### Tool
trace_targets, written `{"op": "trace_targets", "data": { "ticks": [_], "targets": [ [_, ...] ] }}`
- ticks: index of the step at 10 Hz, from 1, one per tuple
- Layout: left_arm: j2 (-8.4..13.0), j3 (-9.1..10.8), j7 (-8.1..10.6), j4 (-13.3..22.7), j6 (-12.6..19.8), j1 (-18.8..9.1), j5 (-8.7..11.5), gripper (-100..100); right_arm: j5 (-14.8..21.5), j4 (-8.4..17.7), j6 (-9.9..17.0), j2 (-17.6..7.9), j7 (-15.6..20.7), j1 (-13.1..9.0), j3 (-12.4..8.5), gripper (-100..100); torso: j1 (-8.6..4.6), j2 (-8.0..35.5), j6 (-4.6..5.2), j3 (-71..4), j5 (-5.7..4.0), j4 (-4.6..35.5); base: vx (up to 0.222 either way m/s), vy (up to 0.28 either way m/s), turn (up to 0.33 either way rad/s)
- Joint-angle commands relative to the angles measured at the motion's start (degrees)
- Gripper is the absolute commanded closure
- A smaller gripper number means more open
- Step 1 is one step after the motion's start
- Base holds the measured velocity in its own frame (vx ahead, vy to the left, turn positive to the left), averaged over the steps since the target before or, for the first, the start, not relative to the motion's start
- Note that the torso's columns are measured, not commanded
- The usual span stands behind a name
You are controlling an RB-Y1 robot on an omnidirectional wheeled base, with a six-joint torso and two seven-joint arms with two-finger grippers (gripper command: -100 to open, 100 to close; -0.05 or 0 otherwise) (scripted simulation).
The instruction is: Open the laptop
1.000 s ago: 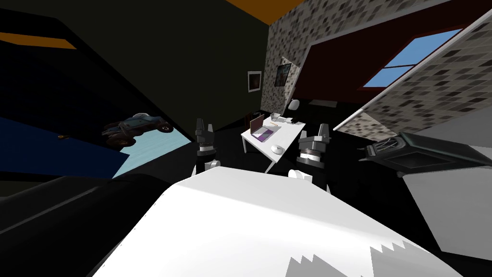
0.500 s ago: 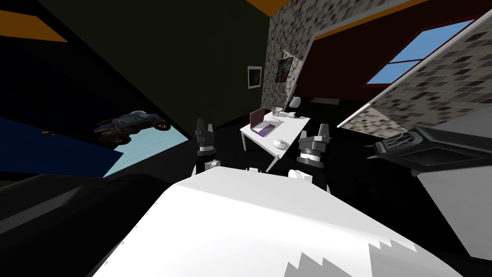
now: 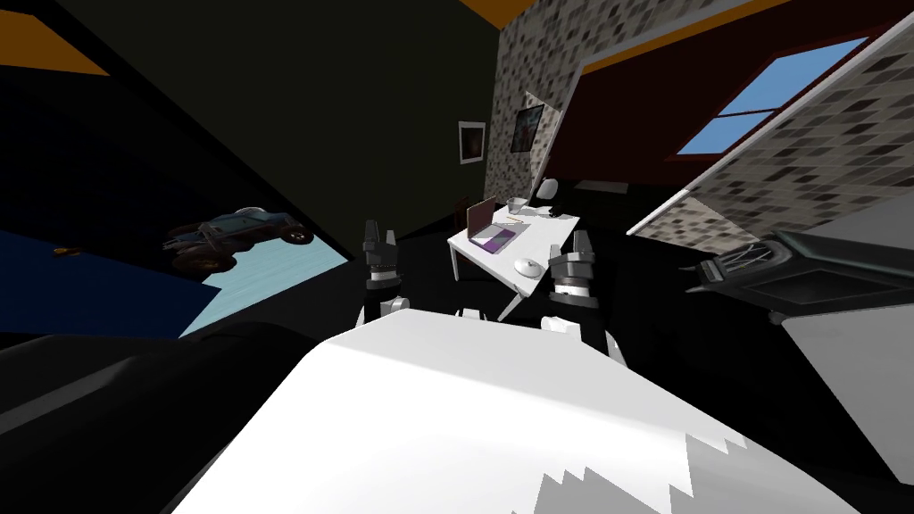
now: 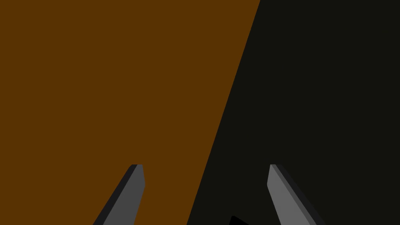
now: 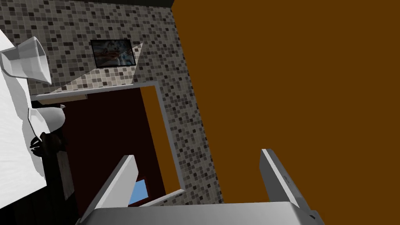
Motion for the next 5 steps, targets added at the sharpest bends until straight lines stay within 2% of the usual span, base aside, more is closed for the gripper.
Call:
{"op": "trace_targets", "data": {
  "ticks": [1,5],
  "targets": [
    [0.0,0.0,0.0,0.0,0.0,0.0,0.0,0,2.7,3.5,1.4,-3.6,1.9,-2.7,-0.4,-100,-0.07,0.0,0.0,0.0,-0.02,0.0,0.066,0.172,-0.046],
    [0.0,0.0,0.0,0.0,0.0,0.0,0.0,0,8.3,9.3,4.0,-7.4,5.8,-7.1,-0.7,-100,-0.19,0.1,0.0,0.0,-0.05,0.0,0.095,0.181,-0.07]
  ]
}}
